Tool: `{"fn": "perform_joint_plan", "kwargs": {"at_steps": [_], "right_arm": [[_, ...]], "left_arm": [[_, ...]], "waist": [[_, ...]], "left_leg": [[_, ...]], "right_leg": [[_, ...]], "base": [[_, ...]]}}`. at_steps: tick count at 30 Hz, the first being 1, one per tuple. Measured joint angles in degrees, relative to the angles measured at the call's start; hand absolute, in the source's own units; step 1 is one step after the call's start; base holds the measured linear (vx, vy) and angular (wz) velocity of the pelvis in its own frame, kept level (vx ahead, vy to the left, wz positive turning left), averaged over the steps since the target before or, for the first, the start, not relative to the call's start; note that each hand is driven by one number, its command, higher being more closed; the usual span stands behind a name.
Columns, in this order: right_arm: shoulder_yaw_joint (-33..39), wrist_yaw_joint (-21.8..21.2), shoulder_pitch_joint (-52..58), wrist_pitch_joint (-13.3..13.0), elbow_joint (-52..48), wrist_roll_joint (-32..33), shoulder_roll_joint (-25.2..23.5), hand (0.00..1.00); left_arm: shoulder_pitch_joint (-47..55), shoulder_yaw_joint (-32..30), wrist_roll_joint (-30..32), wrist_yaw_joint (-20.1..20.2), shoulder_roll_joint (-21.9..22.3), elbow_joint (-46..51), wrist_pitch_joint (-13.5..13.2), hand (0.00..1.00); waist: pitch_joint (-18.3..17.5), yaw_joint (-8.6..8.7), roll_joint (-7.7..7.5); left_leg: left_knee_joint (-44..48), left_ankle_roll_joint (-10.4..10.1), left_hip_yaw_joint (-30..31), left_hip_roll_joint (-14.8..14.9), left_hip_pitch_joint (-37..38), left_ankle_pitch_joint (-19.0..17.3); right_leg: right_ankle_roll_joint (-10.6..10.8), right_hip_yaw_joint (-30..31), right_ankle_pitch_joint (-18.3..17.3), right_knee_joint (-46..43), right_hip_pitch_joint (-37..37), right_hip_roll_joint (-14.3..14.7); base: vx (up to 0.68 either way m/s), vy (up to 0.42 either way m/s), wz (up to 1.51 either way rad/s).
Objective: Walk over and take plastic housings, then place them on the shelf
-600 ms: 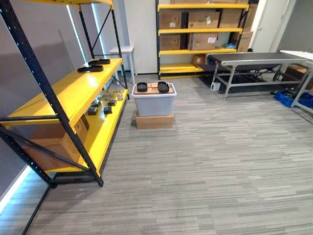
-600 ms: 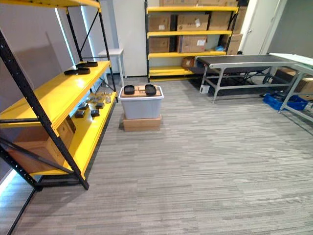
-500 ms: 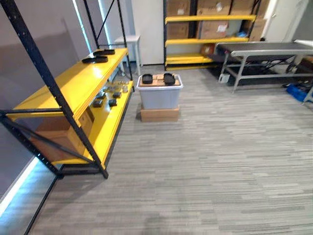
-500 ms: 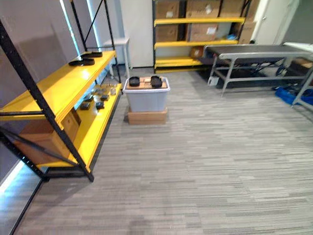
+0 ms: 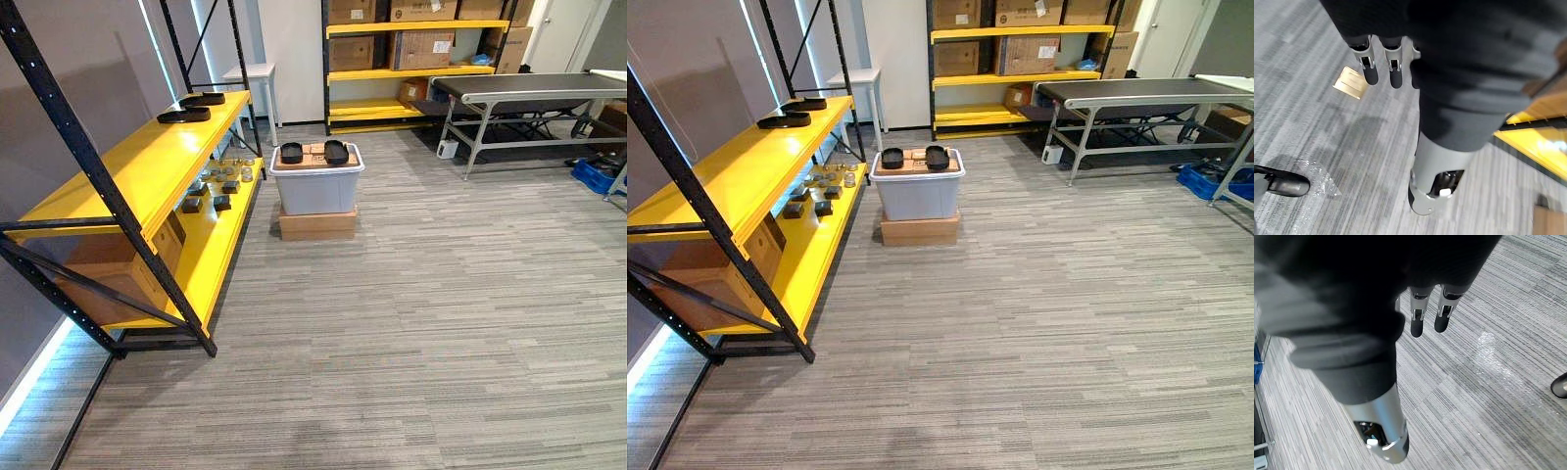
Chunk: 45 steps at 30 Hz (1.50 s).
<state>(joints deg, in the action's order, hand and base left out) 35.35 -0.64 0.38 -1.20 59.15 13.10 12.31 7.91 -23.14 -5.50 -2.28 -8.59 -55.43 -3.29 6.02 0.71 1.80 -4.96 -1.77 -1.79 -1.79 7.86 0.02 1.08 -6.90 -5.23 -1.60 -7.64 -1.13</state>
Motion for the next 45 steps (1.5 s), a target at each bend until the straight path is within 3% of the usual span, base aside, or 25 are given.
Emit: {"fn": "perform_joint_plan", "kwargs": {"at_steps": [11, 23, 25, 27, 28, 29, 30, 32, 34, 36, 37, 39, 40, 41, 42, 43, 45], "right_arm": [[-0.5, -0.1, 1.2, 0.0, 0.7, 4.4, -2.0, 0.00], [-6.3, -0.1, -1.2, 0.0, 2.6, 2.0, -3.7, 0.00], [-6.3, -0.1, -2.2, 0.0, 2.6, 2.0, -3.7, 0.00], [-6.3, -0.1, -2.9, 0.0, 2.4, 1.9, -3.7, 0.00], [-6.5, -0.1, -2.9, 0.0, 2.3, 1.9, -3.8, 0.00], [-7.5, -0.3, -2.8, 0.0, 2.1, 1.9, -4.2, 0.00], [-7.5, -0.3, -1.8, 0.1, 2.3, 1.9, -4.4, 0.00], [-7.5, -0.2, -0.6, 0.1, 2.6, 1.9, -4.7, 0.00], [-7.4, -0.2, 0.0, 0.1, 2.9, 1.9, -5.3, 0.00], [-6.4, -0.2, 1.2, 0.1, 3.5, 1.9, -6.4, 0.00], [-5.9, -0.2, 1.8, 0.1, 3.6, 1.9, -6.6, 0.00], [-3.8, -0.2, 4.1, 0.1, 4.6, 1.9, -6.9, 0.00], [-0.2, -0.2, 4.9, 0.1, 4.5, 1.8, -8.0, 0.00], [0.6, -0.3, 4.9, 0.1, 4.4, 1.8, -8.1, 0.00], [0.7, -0.3, 4.8, 0.1, 4.0, 1.8, -8.1, 0.00], [0.6, -0.3, 4.7, 0.3, 3.2, 1.8, -8.4, 0.00], [0.4, -0.3, 4.4, 0.3, 2.2, 1.7, -9.2, 0.00]], "left_arm": [[0.2, 2.8, -0.1, 0.3, 1.0, -0.4, 0.0, 0.00], [-0.3, 6.7, -1.2, 0.4, 1.3, -1.9, -0.1, 0.00], [-0.6, 6.7, -1.7, 0.4, 1.3, -1.8, -0.1, 0.00], [-1.5, 7.4, -3.2, 0.4, 1.2, -1.7, -0.1, 0.00], [-1.6, 7.8, -3.4, 0.4, 1.1, -1.6, -0.1, 0.00], [-1.8, 8.8, -3.4, 0.2, 0.6, -1.6, 0.0, 0.00], [-2.4, 9.6, -3.3, 0.2, 0.3, -1.4, 0.0, 0.00], [-3.8, 9.8, -3.3, 0.2, -0.1, -1.4, 0.0, 0.00], [-5.4, 9.6, -3.3, 0.0, -0.4, -1.3, 0.0, 0.00], [-7.8, 8.9, -3.2, 0.1, -0.9, -1.4, 0.0, 0.00], [-8.0, 8.8, -3.1, 0.1, -1.0, -1.4, -0.1, 0.00], [-7.3, 8.5, -2.4, 0.3, -0.7, -1.5, -0.3, 0.00], [-7.1, 6.1, -2.0, 0.3, 0.4, -1.3, -0.4, 0.00], [-7.0, 5.1, -1.9, 0.2, 1.1, -1.3, -0.3, 0.00], [-6.7, 3.1, -1.9, 0.3, 2.6, -1.0, -0.3, 0.00], [-5.5, 2.0, -1.9, 0.5, 3.7, 0.1, -0.3, 0.00], [-4.1, 1.9, -2.0, 0.6, 4.2, 0.6, -0.2, 0.00]], "waist": [[0.0, 0.65, -0.06], [0.4, -0.34, -0.61], [0.9, -0.49, -0.72], [3.1, -0.55, -0.26], [3.7, -0.58, -0.42], [4.5, -0.29, 0.02], [5.1, -0.08, -0.33], [5.6, 0.18, -0.37], [6.1, 1.59, -0.26], [7.1, 2.95, -0.49], [7.0, 3.15, -0.62], [5.5, 4.85, -0.41], [5.3, 4.65, -0.05], [5.3, 4.54, -0.03], [5.8, 4.38, 0.70], [6.2, 3.59, 0.92], [6.6, 2.20, 0.33]], "left_leg": [[-0.2, 0.0, -1.5, 0.1, 1.0, 0.0], [0.0, 0.7, -2.9, 0.8, -1.3, -0.4], [2.2, 2.3, -3.0, 0.6, -3.0, -2.1], [8.3, 3.7, -3.1, 0.5, -4.6, -6.2], [9.3, 4.1, -3.1, 0.7, -4.9, -7.3], [10.4, 4.8, -2.7, 0.7, -4.5, -8.6], [9.7, 5.2, -1.8, 0.5, -3.2, -9.0], [7.5, 5.4, -0.7, 0.7, -1.2, -9.2], [6.7, 5.3, 0.9, 1.6, 0.1, -10.3], [6.0, 3.7, 2.4, 3.2, 3.3, -13.0], [6.1, 3.4, 2.6, 3.5, 4.0, -13.8], [8.0, 0.4, 4.0, 5.3, 6.4, -16.7], [18.5, -2.1, 2.9, 6.8, 3.1, -17.4], [24.9, -3.8, 2.4, 6.9, 1.0, -16.8], [40.8, -8.2, 2.0, 8.2, -4.4, -12.3], [55.3, -9.0, 1.6, 9.9, -9.1, -11.7], [66.8, -8.2, -1.6, 11.7, -14.5, -12.1]], "right_leg": [[0.0, 0.4, 0.0, 0.0, -0.7, 0.1], [-0.7, 1.8, 0.9, 1.3, 1.8, 1.0], [1.4, 1.7, -0.5, -0.4, 3.3, 0.6], [7.6, 1.1, -5.0, -13.6, 8.2, -0.9], [7.7, 0.9, -5.6, -20.0, 11.1, -1.3], [7.3, -0.5, -6.2, -33.5, 17.7, -2.9], [6.4, -2.0, -7.2, -38.3, 20.8, -4.4], [6.3, -4.5, -7.3, -35.1, 23.7, -5.5], [5.9, -7.2, -6.9, -27.3, 25.4, -5.2], [2.3, -7.9, -3.8, -17.4, 27.0, -2.9], [1.1, -7.8, -3.0, -17.1, 27.6, -2.5], [-2.9, -7.9, 0.5, -20.1, 27.5, -1.5], [-5.5, -8.1, -1.1, -21.9, 26.1, -0.3], [-6.3, -8.2, -1.7, -21.7, 24.7, 0.0], [-7.3, -8.0, -2.5, -19.5, 20.3, 1.3], [-8.1, -7.0, -3.0, -15.9, 14.3, 3.0], [-8.3, -4.8, -3.2, -9.9, 5.0, 4.0]], "base": [[-0.02, -0.013, -0.03], [-0.02, -0.023, -0.06], [0.02, 0.013, 0.01], [0.05, 0.046, -0.04], [0.02, 0.073, -0.02], [0.04, 0.099, 0.15], [0.07, 0.104, 0.23], [0.22, 0.067, 0.28], [0.33, -0.010, 0.35], [0.41, -0.099, 0.38], [0.52, -0.165, 0.37], [0.73, -0.271, 0.46], [0.73, -0.257, 0.28], [0.92, -0.268, -0.01], [0.75, -0.198, -0.18], [0.89, -0.230, -0.23], [0.60, -0.113, -0.27]]}}
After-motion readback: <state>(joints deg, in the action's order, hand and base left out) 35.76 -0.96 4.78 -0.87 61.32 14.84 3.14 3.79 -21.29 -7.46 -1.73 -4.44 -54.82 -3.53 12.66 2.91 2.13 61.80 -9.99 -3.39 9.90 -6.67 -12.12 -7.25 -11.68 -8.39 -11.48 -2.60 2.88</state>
